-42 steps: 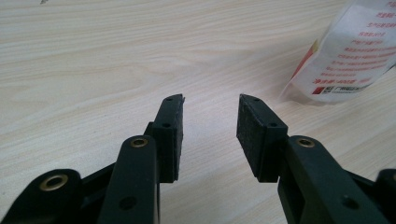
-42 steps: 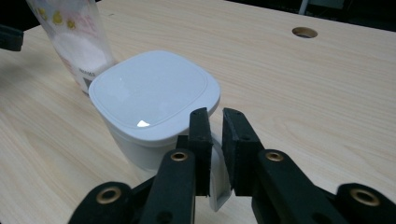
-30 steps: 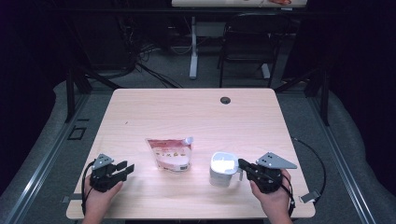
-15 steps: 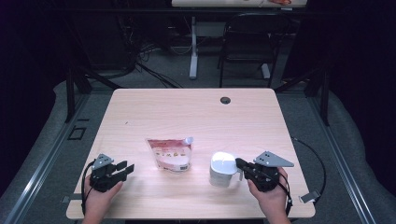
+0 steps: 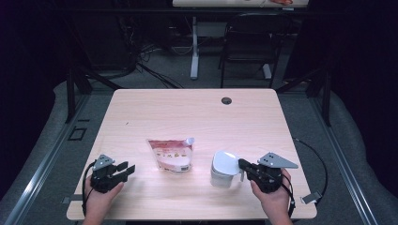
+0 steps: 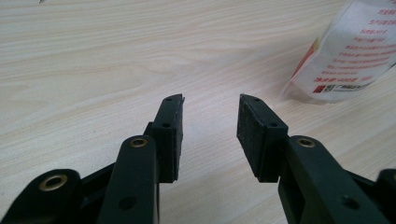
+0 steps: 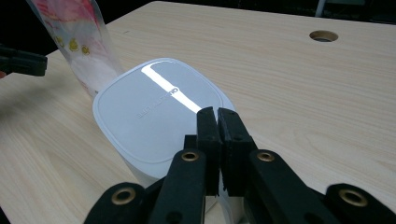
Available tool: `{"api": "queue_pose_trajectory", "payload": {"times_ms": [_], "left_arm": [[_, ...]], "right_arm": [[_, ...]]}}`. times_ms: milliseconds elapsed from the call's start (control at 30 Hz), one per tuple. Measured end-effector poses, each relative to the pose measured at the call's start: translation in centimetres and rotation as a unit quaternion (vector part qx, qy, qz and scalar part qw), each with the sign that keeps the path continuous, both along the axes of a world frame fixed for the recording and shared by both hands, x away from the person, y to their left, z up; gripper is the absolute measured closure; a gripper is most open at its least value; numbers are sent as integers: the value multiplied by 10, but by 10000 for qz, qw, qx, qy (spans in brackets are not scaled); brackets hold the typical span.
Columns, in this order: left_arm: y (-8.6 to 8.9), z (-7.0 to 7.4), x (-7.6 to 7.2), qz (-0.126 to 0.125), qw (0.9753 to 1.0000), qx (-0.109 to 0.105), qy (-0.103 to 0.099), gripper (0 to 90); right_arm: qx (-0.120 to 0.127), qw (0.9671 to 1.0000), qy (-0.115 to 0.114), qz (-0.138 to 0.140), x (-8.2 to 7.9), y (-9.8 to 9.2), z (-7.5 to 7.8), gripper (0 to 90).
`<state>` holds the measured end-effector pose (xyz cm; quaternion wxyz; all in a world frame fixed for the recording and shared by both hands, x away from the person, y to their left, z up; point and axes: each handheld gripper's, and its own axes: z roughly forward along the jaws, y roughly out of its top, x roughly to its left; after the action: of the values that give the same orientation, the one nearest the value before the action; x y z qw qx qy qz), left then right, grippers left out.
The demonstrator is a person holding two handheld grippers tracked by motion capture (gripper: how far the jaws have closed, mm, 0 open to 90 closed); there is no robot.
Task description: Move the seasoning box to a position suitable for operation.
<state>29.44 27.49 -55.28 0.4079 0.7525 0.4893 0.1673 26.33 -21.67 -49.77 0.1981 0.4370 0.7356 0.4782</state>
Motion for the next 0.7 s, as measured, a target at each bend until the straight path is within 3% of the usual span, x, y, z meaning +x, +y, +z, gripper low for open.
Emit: {"api": "queue_pose_trajectory", "payload": {"times_ms": [700], "left_arm": [[-1,-1,1,-34,10000,6,18,608]], "right_arm": [[182,9998,32,-15,1,-4,-3,867]]}}
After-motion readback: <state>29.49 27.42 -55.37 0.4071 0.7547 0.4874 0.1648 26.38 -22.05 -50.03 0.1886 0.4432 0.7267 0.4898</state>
